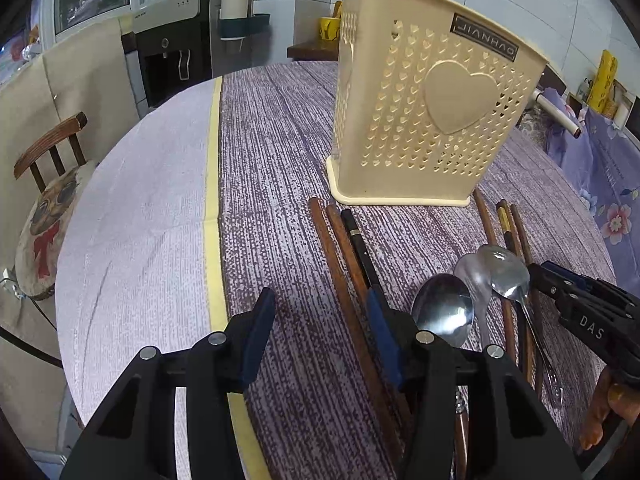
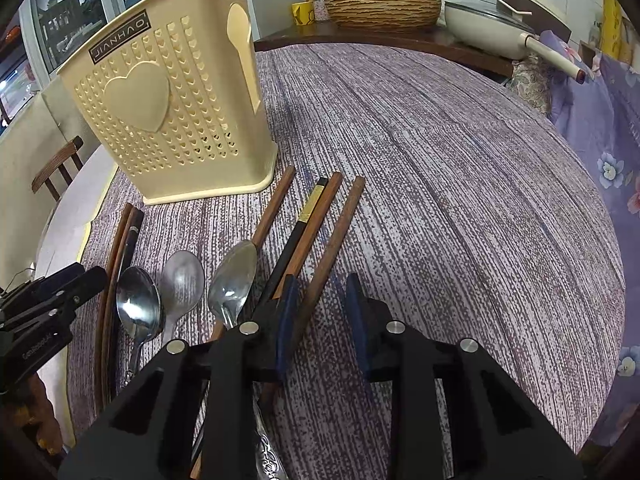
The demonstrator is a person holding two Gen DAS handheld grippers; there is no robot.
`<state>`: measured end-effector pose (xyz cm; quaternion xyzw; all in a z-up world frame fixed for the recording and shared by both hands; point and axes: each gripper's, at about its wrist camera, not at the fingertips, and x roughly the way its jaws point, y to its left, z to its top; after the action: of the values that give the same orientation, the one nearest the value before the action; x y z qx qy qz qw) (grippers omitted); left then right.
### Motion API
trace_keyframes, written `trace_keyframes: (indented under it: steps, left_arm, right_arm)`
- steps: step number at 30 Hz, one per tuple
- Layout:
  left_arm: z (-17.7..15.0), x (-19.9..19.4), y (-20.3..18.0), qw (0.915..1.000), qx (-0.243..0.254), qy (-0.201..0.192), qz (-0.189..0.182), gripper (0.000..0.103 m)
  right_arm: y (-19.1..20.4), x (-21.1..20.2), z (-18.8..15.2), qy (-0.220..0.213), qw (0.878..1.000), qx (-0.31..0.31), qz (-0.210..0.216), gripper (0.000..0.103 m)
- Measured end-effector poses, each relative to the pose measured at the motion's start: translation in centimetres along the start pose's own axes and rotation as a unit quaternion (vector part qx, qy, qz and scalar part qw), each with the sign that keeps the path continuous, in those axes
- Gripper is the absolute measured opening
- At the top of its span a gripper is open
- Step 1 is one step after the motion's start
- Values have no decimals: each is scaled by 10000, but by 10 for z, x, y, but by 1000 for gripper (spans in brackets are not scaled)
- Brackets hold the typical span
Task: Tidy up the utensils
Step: 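Lower the right tool onto a wooden chopstick and close it while the left tool grasps another chopstick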
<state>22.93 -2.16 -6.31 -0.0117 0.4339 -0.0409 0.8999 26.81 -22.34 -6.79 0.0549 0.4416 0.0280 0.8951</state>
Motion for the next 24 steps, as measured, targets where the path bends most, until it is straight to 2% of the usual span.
trace_keyframes:
  steps: [3, 10, 17, 22, 24]
  left_arm:
    - [1, 3, 1, 9999, 6, 11, 119, 41]
    - [3, 4, 9, 9999, 28, 90, 79, 40]
    - [18, 17, -2, 9990, 302, 258, 220, 39]
    - [27, 23, -2, 9989, 209, 337, 233, 38]
    - [29, 25, -3, 9990, 166, 315, 283, 37]
  right_arm:
    - [0, 2, 1, 0, 10000, -55, -43, 21]
    - [-10, 3, 6, 32, 10000, -27, 60, 20]
    - [-9, 12, 21, 98, 9999, -51, -14, 20]
    - [-10, 19, 32, 81, 9999, 67, -136, 19]
    - [-12, 22, 35, 15, 9996, 179, -221, 13]
